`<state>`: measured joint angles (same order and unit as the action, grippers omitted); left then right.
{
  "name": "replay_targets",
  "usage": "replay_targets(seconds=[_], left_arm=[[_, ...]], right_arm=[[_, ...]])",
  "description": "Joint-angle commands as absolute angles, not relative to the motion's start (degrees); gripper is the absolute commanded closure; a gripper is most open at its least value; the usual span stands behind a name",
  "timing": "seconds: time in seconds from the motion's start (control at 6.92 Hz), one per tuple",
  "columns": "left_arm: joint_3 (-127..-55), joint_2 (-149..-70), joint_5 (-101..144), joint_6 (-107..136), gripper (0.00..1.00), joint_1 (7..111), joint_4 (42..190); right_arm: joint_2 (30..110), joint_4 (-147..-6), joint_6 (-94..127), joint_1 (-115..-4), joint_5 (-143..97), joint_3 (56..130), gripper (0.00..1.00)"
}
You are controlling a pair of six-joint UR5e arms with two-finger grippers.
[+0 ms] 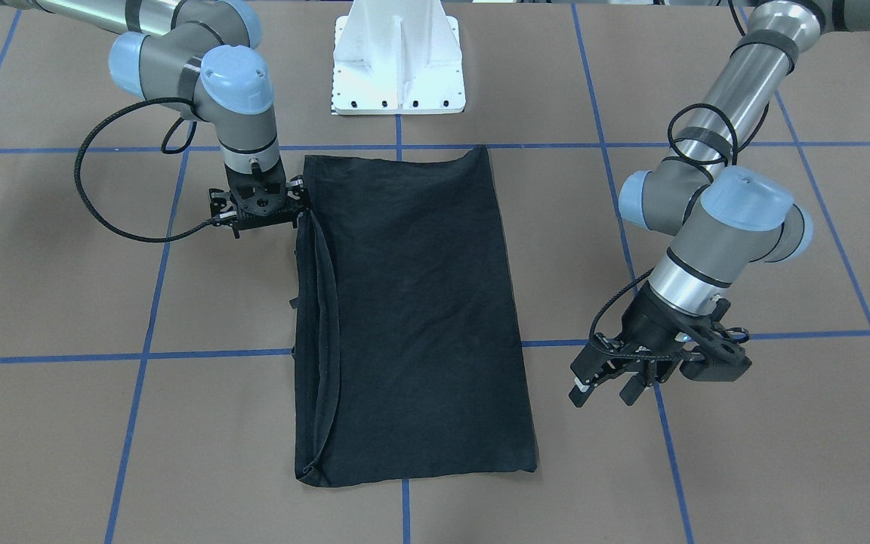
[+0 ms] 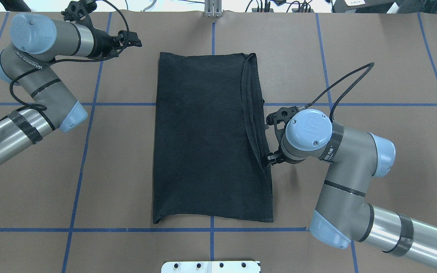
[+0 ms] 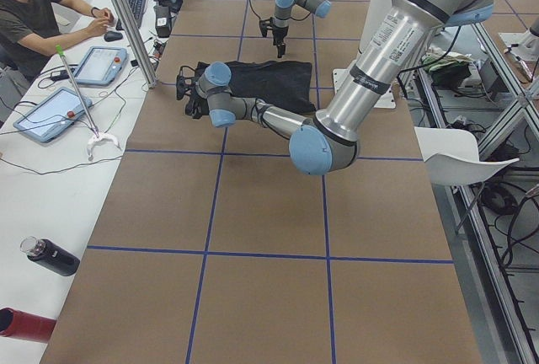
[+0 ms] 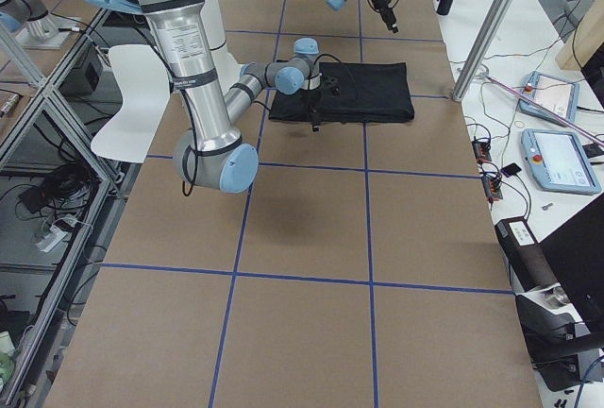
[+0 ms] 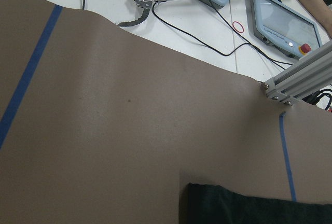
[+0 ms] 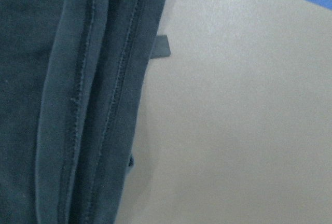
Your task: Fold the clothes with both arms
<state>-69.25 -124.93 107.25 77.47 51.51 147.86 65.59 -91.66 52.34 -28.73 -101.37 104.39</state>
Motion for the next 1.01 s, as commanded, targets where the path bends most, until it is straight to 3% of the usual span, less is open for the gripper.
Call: replay_targets(seconds=[0.0,0.43,0.87], left_arm=[[-69.2,-124.8,107.3,77.4,0.0,51.5,147.9],[-68.9,-124.6,107.3,77.3,0.0,51.4,148.1],[-69.0,-124.6,107.4,77.3,0.0,51.4,148.1]], right_arm=[[60.0,-91.7,51.2,-31.2,-102.0,102.4,0.01],[49.4,-91.1,51.1,-30.9,-99.9,89.2,0.01],[51.0,-91.2,50.1,-30.3,-99.9,88.7,0.01]])
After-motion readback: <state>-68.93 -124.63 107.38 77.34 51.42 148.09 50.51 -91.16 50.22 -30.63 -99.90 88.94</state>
